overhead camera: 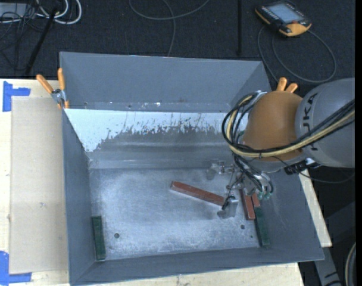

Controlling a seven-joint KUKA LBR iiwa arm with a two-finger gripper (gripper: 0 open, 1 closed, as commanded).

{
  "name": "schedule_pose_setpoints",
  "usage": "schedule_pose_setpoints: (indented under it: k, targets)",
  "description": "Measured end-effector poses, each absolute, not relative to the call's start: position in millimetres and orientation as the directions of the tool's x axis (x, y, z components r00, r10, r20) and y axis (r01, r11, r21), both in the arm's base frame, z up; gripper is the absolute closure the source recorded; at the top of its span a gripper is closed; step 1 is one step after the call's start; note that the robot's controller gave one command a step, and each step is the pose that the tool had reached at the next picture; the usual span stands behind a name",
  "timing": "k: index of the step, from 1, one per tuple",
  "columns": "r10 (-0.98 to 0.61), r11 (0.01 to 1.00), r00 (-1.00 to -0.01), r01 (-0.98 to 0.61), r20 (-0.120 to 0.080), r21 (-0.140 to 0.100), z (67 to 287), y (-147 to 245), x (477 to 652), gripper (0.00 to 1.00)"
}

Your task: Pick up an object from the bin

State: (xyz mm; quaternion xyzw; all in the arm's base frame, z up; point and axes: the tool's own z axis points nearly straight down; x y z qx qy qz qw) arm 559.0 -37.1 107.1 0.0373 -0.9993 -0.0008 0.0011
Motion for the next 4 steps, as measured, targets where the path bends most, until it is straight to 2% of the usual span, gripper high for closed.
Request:
schedule_pose_setpoints:
  k: [1,2,3,4]
  targets:
    - [-0.110,0.994,-0.994,-0.110,0.002,0.000,69.2,-31.6,557.1,1.00]
    - [-0.111,0.994,-0.994,-0.111,0.002,0.000,69.2,-31.4,557.1,1.00]
    - [-0.412,0.911,-0.911,-0.412,-0.004,-0.003,191.1,-71.4,542.3,1.00]
    - [-0.412,0.911,-0.911,-0.412,-0.001,0.000,189.0,-70.8,541.3,1.00]
